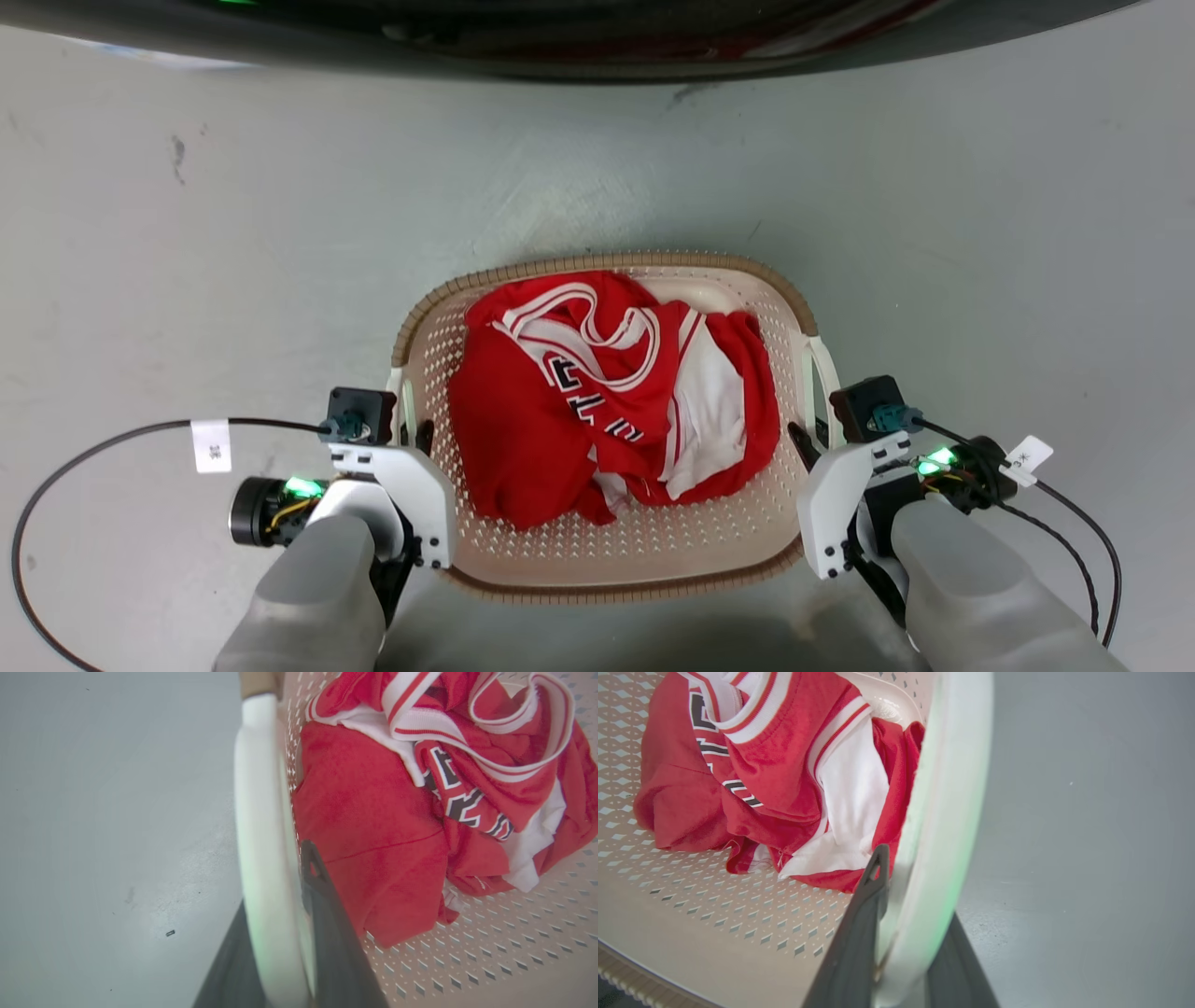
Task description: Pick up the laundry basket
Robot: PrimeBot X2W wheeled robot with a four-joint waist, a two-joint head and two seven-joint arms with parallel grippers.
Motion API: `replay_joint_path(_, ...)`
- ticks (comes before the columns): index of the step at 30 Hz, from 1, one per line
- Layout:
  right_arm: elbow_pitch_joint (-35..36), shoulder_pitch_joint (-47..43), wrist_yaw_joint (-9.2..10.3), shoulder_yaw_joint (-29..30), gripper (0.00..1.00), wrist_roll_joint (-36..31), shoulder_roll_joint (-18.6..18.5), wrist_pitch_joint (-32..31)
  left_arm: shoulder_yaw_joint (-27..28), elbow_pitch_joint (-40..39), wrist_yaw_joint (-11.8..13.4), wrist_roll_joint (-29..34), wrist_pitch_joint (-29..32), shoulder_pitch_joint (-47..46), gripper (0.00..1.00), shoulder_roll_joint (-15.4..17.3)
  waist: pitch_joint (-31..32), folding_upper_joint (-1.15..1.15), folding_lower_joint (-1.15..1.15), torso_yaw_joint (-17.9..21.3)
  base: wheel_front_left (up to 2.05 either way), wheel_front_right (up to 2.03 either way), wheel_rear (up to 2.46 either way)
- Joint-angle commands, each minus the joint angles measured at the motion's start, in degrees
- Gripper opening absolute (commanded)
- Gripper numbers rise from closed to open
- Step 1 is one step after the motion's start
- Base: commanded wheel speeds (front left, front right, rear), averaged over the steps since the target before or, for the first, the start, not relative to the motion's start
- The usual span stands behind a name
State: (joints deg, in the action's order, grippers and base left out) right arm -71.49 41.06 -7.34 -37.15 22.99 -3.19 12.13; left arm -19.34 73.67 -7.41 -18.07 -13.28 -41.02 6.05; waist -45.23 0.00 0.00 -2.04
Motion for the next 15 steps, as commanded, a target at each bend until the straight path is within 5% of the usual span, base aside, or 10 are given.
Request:
replay_joint_path(1,0.13,-0.59,-0.26,-0.68,0.0,0.26,0.57,0.16,-0.51,-0.01,-0.08,-0.18,0.13,0.73,0.0,-0.45,1.23,0.0,0.0,-0.07,0.0,0.0,0.0)
replay_joint_path(15,2.21,-5.76,-0.48,-5.79,0.0,5.19,0.93,-2.45,-5.47,-0.04,-0.15,-5.14,3.6,5.68,0.0,-1.69,13.18,0.0,0.0,1.2,0.0,0.0,0.0)
